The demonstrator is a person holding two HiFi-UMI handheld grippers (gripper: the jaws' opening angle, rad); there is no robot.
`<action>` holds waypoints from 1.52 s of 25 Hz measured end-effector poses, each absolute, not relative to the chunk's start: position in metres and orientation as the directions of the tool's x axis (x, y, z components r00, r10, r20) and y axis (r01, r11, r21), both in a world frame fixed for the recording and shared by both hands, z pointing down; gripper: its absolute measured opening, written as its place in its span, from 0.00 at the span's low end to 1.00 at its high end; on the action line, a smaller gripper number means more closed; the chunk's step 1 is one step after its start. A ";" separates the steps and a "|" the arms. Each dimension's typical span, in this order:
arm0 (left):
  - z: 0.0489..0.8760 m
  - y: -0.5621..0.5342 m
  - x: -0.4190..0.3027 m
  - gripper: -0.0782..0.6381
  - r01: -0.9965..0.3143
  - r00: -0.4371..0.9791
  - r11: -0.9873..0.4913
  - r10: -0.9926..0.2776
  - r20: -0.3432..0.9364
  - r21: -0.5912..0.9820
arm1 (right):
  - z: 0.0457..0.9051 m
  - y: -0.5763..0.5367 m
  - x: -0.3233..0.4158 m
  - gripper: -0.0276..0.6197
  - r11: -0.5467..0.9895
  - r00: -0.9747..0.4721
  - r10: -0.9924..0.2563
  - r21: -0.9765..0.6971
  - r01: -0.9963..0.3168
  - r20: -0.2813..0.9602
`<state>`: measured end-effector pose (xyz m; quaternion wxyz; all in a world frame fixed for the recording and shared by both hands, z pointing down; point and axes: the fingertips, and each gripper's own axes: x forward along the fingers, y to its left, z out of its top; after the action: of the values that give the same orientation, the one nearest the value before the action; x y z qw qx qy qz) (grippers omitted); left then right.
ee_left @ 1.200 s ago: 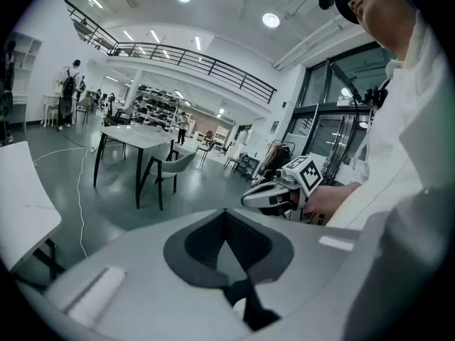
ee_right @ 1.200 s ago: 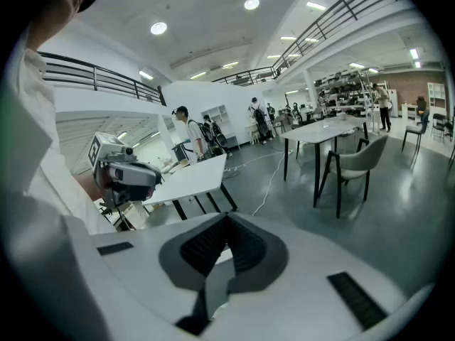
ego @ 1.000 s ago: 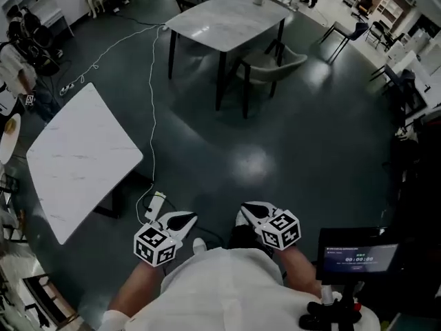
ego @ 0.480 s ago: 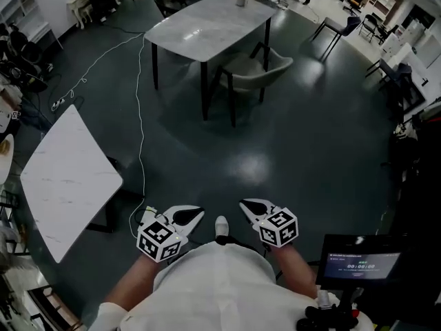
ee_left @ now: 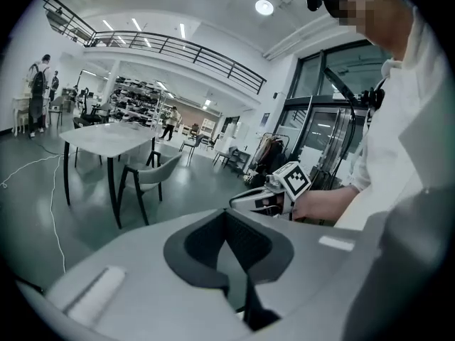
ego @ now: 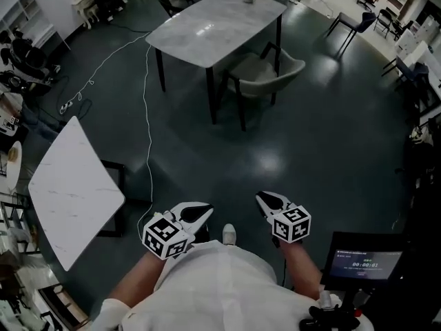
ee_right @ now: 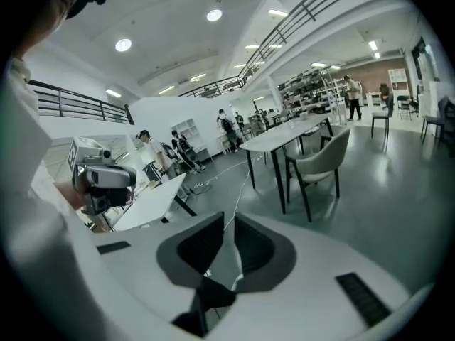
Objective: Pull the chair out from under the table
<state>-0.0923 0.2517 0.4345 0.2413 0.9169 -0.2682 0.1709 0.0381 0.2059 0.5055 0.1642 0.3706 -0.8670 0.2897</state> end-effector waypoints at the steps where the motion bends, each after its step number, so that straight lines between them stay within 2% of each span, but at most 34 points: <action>1: 0.439 0.238 -0.099 0.12 -0.575 0.797 -0.740 -0.408 0.446 0.350 | 0.508 0.192 0.035 0.07 0.550 -0.666 -0.553 -0.381 -0.744 0.501; 6: 0.452 0.160 -0.131 0.12 -0.553 0.815 -0.745 -0.392 0.427 0.372 | 0.517 0.119 0.021 0.16 0.475 -0.609 -0.588 -0.382 -0.793 0.532; 11: 0.436 0.071 -0.159 0.12 -0.492 0.849 -0.792 -0.345 0.402 0.361 | 0.514 0.034 0.008 0.19 0.363 -0.531 -0.644 -0.391 -0.846 0.551; 16: 0.440 -0.007 -0.191 0.12 -0.436 0.864 -0.836 -0.286 0.414 0.333 | 0.521 -0.053 0.009 0.19 0.235 -0.440 -0.711 -0.404 -0.884 0.549; 21: 0.440 -0.050 -0.211 0.12 -0.449 0.863 -0.819 -0.295 0.409 0.356 | 0.528 -0.113 0.034 0.19 0.083 -0.333 -0.755 -0.422 -0.903 0.564; 26: 0.440 -0.092 -0.210 0.12 -0.481 0.853 -0.791 -0.323 0.410 0.378 | 0.538 -0.188 0.088 0.24 -0.056 -0.241 -0.789 -0.458 -0.887 0.564; 38: 0.415 -0.246 -0.123 0.12 -0.583 0.784 -0.747 -0.413 0.463 0.319 | 0.600 -0.393 0.262 0.38 -0.268 -0.133 -0.786 -0.527 -0.807 0.604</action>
<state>-0.1229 -0.2460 0.4148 0.2291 0.9162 -0.2718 0.1848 0.2619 -0.3927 0.6000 0.0117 0.6582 -0.6049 0.4480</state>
